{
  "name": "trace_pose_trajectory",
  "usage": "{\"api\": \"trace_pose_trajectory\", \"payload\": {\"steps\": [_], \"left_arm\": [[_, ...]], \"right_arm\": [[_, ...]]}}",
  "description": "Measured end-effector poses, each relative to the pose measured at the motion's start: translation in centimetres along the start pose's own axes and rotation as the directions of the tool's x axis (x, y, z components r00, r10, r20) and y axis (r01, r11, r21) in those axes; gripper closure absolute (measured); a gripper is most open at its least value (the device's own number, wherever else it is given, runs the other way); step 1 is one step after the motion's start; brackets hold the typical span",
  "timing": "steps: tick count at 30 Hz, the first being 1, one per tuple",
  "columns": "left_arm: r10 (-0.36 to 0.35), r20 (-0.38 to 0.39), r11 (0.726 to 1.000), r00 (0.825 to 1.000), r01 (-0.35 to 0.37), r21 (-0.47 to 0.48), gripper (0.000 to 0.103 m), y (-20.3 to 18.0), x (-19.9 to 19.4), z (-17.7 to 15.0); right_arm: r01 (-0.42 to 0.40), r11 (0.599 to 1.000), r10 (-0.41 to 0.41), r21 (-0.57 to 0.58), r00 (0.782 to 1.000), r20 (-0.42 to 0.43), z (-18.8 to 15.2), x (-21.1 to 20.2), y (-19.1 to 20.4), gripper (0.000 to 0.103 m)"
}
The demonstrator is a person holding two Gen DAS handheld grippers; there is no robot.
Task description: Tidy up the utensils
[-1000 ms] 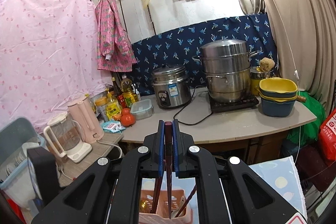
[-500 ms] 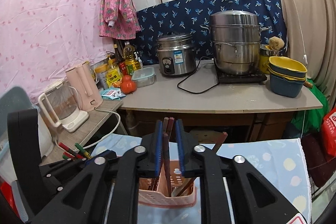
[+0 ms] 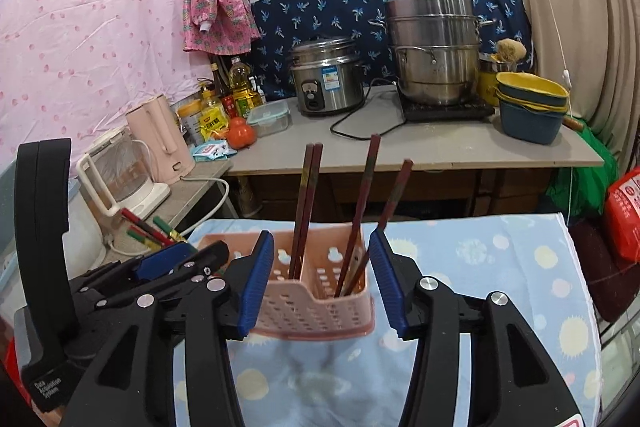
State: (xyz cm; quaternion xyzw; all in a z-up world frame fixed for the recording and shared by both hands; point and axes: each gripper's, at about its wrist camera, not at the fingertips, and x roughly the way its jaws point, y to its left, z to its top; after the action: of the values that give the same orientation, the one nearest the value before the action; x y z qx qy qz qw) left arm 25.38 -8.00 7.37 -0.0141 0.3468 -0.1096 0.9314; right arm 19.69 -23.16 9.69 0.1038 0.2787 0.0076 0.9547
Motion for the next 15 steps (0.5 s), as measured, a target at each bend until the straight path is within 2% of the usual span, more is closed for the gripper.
{"api": "trace_pose_trajectory", "payload": {"steps": [11, 15], "left_arm": [[0.042, -0.031, 0.999, 0.999, -0.042, 0.024, 0.048, 0.3, -2.3, -4.2], [0.057, -0.058, 0.998, 0.997, -0.056, 0.016, 0.039, 0.8, -2.9, -5.8]], "right_arm": [[0.048, 0.998, -0.051, -0.051, 0.996, -0.069, -5.0, -2.0, 0.9, 0.053], [0.063, 0.996, -0.068, -0.062, 0.994, -0.091, -6.2, -2.6, 1.0, 0.046]]}}
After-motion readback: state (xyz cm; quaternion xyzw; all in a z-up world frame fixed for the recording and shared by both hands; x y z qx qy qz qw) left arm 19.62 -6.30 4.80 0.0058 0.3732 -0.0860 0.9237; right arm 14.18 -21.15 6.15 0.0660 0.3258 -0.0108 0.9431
